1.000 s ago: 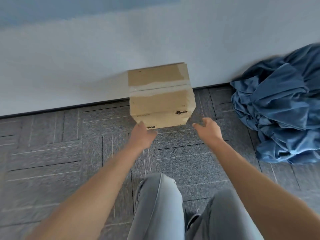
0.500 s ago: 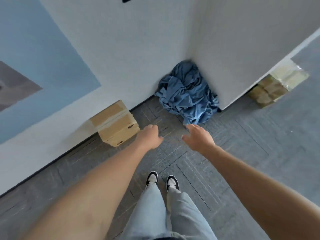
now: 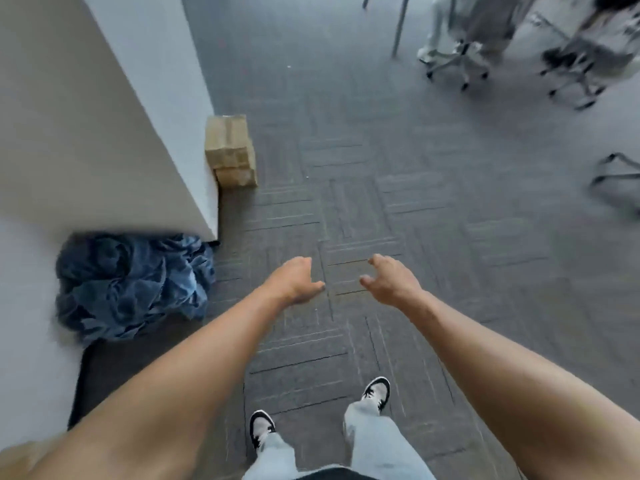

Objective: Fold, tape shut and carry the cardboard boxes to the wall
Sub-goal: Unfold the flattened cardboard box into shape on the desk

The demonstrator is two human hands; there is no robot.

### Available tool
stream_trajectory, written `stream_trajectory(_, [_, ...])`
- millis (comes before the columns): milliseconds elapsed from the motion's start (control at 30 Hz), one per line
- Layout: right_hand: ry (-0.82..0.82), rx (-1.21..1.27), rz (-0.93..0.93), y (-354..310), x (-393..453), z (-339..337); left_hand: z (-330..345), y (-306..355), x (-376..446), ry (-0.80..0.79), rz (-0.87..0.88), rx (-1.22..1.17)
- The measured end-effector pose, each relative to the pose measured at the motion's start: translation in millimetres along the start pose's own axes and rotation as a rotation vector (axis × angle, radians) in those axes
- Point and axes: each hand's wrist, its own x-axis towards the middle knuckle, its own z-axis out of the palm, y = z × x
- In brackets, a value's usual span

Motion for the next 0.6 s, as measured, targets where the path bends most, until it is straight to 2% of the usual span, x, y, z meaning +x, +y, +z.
stream_trajectory(167, [0.111, 0.157, 0.276, 199, -34, -47, 41, 204, 68, -0.065, 0.277, 0.201])
stream_trajectory(333, [0.224, 0.347, 0.548, 392, -88, -81, 111, 420, 105, -0.153, 0.543, 0.346])
stream_trajectory(433, [0.277, 0.443, 0.71, 485, -127, -95, 157, 526, 113, -0.194, 0.632, 0.411])
stream_trajectory(600, [0.331, 0.567, 0.911, 605, -163, -112, 215, 663, 146, -0.295, 0.792, 0.557])
